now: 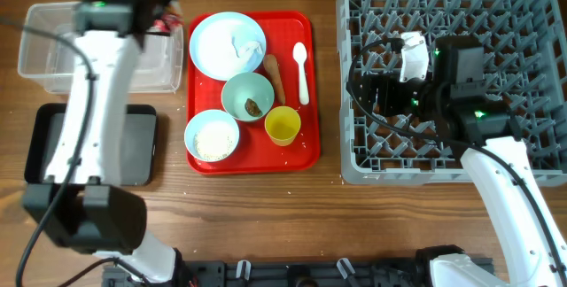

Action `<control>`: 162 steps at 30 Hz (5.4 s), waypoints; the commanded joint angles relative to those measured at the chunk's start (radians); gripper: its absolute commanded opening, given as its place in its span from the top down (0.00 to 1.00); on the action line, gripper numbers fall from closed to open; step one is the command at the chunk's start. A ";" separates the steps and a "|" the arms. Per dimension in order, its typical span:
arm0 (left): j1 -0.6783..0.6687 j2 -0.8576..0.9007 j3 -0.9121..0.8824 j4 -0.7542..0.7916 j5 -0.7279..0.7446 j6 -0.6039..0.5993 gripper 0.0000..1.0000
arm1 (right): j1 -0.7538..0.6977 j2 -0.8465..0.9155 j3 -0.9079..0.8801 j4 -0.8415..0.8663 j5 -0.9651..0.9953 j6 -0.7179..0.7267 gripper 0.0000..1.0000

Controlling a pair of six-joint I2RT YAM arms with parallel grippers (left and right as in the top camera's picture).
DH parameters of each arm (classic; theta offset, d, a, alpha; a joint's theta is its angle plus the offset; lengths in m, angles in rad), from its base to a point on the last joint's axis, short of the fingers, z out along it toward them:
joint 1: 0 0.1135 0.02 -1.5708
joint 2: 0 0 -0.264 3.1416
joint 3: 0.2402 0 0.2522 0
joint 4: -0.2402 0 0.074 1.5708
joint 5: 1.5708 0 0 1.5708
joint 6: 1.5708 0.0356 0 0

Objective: Sort waste into correct bins and load items into the dishwasher rack
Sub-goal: 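Carry the wrapper and tissue with the left gripper into the clear bin, then move the left gripper to the white rice bowl and grasp its rim, then tip the rice bowl over the black tray with the left gripper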

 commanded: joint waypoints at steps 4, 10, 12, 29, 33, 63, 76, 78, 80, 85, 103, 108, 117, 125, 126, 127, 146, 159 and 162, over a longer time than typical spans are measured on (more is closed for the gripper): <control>0.177 0.150 -0.013 0.026 0.002 0.020 0.96 | 0.001 0.009 0.009 0.006 -0.020 0.018 0.00; 0.198 0.283 -0.013 0.079 0.011 0.021 0.00 | 0.001 0.009 0.009 0.006 -0.020 0.017 0.00; 0.197 0.277 -0.010 0.082 0.013 0.031 0.00 | 0.001 0.009 0.009 0.006 -0.020 0.018 0.00; -0.124 0.320 0.035 -0.042 0.217 0.210 0.10 | 0.001 0.009 0.009 0.005 -0.020 0.018 0.00; -0.149 0.412 0.035 0.003 0.200 0.275 0.11 | 0.001 0.009 0.009 -0.009 -0.020 0.018 0.00; -0.127 0.475 0.121 -0.010 0.218 0.459 0.96 | 0.001 0.009 0.009 -0.021 -0.019 0.018 0.00; 0.179 0.254 0.189 -0.126 0.045 0.220 0.96 | 0.001 0.009 0.009 0.000 -0.019 0.018 0.00; 0.210 0.301 0.172 -0.121 0.046 0.220 0.90 | 0.001 0.009 0.009 -0.001 -0.019 0.018 0.00; 0.225 0.346 0.171 -0.126 0.046 0.220 0.37 | 0.001 0.009 0.009 -0.001 -0.019 0.018 0.00; 0.213 0.342 0.171 -0.134 0.061 0.232 0.00 | 0.001 0.009 0.009 -0.001 -0.020 0.018 0.00; -0.145 0.092 0.039 -0.805 0.248 0.210 0.13 | 0.001 0.009 0.009 0.006 -0.019 0.021 0.00; -0.244 0.020 -0.199 -0.670 0.241 0.123 0.16 | 0.001 0.009 0.009 0.006 -0.019 0.020 0.00; -0.352 -0.046 -0.565 -0.343 0.245 0.188 0.34 | 0.001 0.009 0.009 -0.009 -0.017 0.021 0.00; -0.352 -0.042 -0.682 -0.164 0.260 0.289 0.58 | 0.001 0.009 0.008 -0.024 -0.017 0.021 0.00; -0.352 -0.042 -0.698 -0.145 0.260 0.288 0.60 | 0.001 0.009 0.008 -0.024 -0.017 0.022 0.00; -0.352 -0.042 -0.712 -0.126 0.260 0.285 0.66 | 0.001 0.009 0.008 -0.024 -0.017 0.022 0.00; -0.336 -0.055 -0.433 -0.421 0.267 0.286 0.96 | 0.001 0.009 0.008 -0.024 -0.019 0.024 0.00; 0.171 -0.057 -0.306 -0.454 0.597 0.528 0.96 | 0.001 0.009 0.008 -0.009 -0.020 0.024 0.00; 0.346 -0.039 -0.314 -0.431 0.750 0.608 0.96 | 0.001 0.009 0.008 0.000 -0.020 0.024 0.00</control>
